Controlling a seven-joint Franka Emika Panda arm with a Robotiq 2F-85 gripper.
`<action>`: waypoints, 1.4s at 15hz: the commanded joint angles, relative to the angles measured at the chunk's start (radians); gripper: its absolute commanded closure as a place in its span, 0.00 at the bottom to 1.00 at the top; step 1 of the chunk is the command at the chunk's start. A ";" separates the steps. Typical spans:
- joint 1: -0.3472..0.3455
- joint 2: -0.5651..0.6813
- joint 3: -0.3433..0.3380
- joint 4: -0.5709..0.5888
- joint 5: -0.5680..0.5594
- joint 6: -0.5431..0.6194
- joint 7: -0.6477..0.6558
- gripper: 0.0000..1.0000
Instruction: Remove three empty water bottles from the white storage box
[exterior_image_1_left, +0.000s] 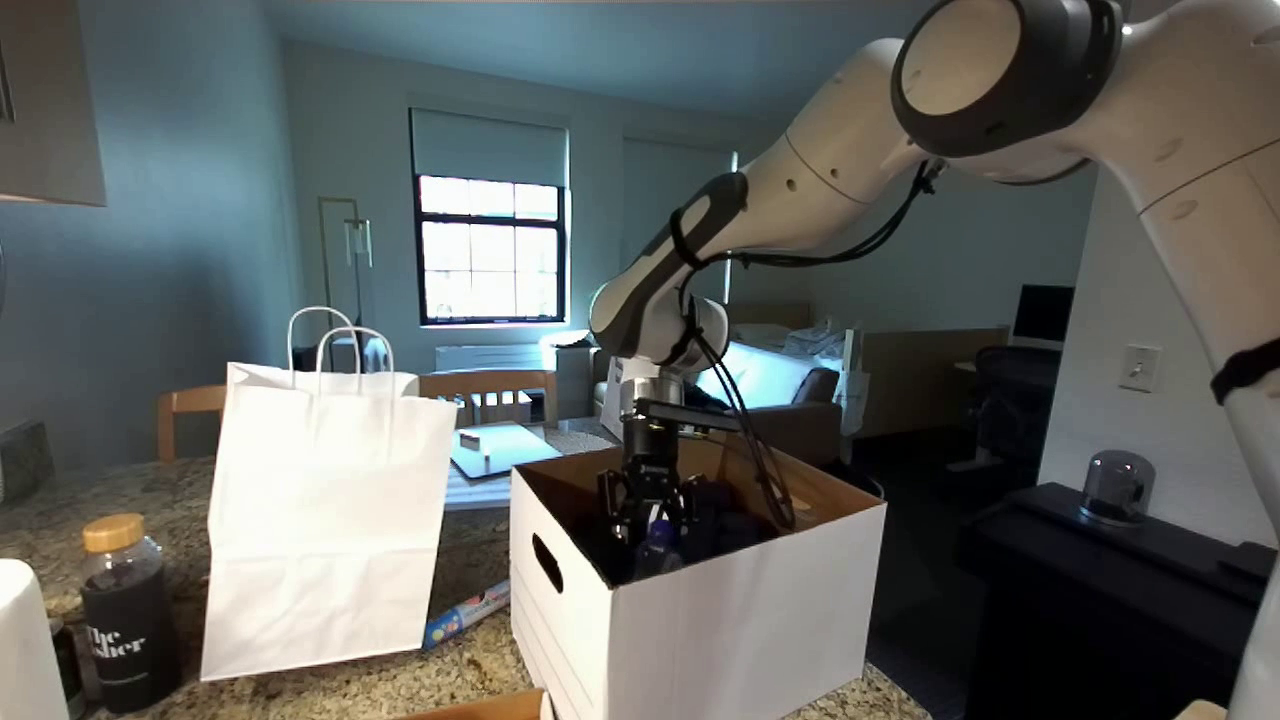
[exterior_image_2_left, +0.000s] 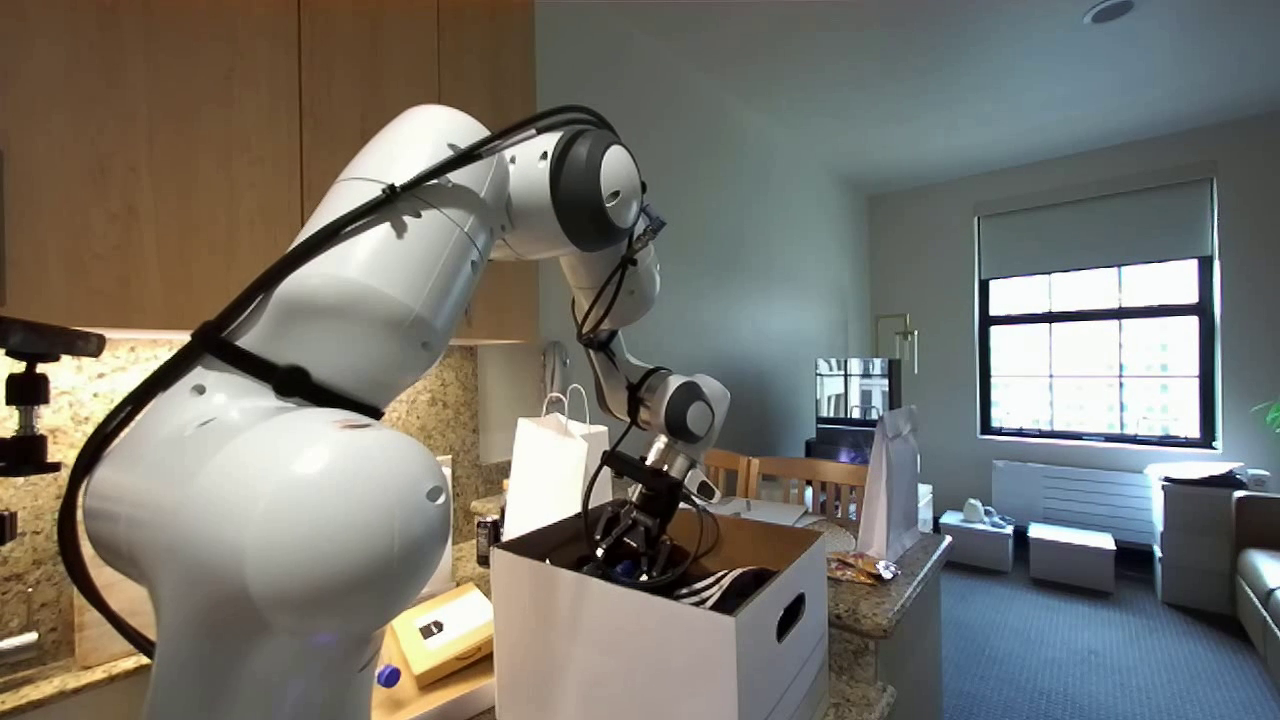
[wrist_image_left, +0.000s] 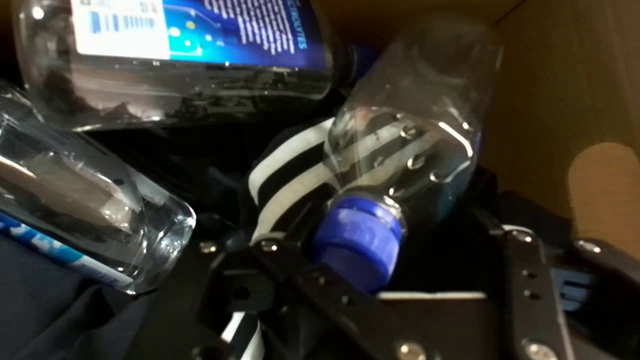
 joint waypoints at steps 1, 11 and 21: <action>0.000 -0.016 0.010 0.002 -0.007 0.021 -0.025 0.63; 0.007 -0.046 0.025 0.011 -0.005 0.034 -0.034 0.73; -0.011 -0.149 0.022 0.064 0.026 0.138 -0.042 0.73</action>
